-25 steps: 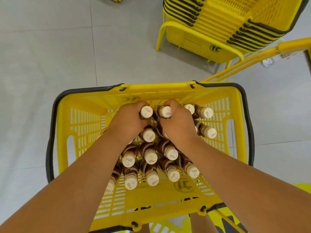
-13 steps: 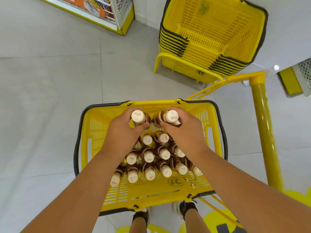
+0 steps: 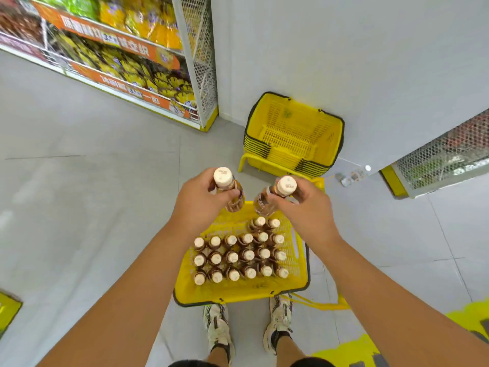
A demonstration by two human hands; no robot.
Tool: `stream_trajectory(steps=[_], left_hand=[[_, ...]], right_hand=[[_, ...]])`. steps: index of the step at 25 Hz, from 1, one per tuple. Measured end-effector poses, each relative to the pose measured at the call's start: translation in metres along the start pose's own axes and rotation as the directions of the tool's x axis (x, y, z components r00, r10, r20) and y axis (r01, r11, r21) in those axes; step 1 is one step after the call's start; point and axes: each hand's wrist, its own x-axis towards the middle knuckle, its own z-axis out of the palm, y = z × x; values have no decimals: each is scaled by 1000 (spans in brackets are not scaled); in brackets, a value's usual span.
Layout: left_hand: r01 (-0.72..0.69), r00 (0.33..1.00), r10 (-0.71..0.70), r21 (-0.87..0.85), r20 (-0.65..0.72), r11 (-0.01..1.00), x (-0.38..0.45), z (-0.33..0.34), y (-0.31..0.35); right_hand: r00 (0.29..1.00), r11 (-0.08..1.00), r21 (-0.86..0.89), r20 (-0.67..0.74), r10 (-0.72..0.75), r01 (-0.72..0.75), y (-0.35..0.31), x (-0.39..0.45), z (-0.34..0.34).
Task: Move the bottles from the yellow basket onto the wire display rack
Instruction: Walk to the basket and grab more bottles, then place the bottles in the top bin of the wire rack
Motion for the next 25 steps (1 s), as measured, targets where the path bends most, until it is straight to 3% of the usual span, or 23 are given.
stream_trajectory(steps=[8,13,25], left_hand=[[-211,977,213,-142,-7,967,-43,-110,186],[-359,933,355,-140,-51,923,-72,-165,275],[-560,819,546,-38,-175,827,-160,-228,440]], right_hand=[[974,978,-5,-96,-207,207,-182,-28,-82],[934,941,18,-124,-334,339,-290,-52,-119],[830,833,20,67,-553,553,-471,-87,-225]])
